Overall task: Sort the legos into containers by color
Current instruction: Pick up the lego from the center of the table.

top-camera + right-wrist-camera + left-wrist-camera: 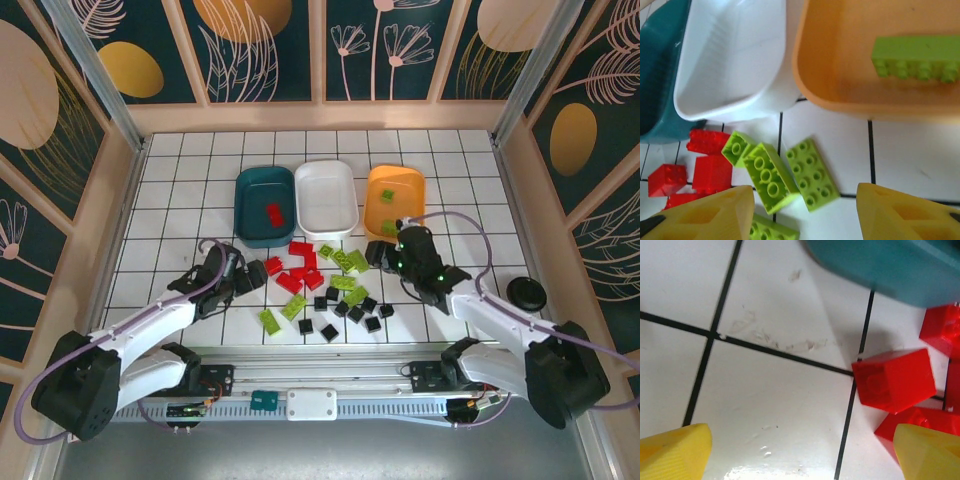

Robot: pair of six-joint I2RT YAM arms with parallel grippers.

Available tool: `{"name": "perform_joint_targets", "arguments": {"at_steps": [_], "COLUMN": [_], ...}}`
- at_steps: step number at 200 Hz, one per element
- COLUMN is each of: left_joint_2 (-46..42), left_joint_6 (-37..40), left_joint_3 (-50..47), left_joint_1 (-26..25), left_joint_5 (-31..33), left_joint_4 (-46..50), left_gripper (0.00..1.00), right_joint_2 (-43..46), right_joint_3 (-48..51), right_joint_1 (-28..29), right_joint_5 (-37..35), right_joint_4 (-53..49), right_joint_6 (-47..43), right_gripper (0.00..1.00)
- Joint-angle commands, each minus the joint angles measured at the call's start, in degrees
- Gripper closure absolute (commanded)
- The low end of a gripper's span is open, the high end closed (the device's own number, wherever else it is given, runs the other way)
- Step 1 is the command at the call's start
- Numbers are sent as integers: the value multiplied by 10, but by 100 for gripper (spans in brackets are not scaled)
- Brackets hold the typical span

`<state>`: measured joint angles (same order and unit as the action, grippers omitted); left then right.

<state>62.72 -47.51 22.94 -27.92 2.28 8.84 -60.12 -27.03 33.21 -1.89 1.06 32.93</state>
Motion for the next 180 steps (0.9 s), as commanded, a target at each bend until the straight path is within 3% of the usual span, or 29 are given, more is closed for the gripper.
{"name": "perform_joint_targets", "arguments": {"at_steps": [1, 30, 74, 123, 167, 180], "left_joint_2": [10, 33, 142, 207, 232, 234], "left_joint_6": [5, 5, 20, 13, 4, -2], "left_joint_3": [-16, -3, 54, 83, 66, 57], "left_joint_1": [0, 0, -1, -35, -45, -45], "left_joint_5": [-42, -54, -44, -10, 10, 8], "left_joint_4": [-118, -178, -176, -186, -191, -200], "left_gripper": [5, 7, 18, 20, 35, 43], "right_joint_2": [53, 93, 126, 124, 116, 114], "right_joint_3": [12, -5, -12, -22, -13, -8], "right_joint_1": [21, 40, 45, 44, 44, 44], "right_joint_5": [-55, -80, -105, -119, -112, -109], "right_joint_4": [10, -50, -99, -117, -108, -107], "right_joint_6": [34, 35, 31, 14, 13, 14], "right_gripper": [44, 44, 44, 44, 44, 44]}}
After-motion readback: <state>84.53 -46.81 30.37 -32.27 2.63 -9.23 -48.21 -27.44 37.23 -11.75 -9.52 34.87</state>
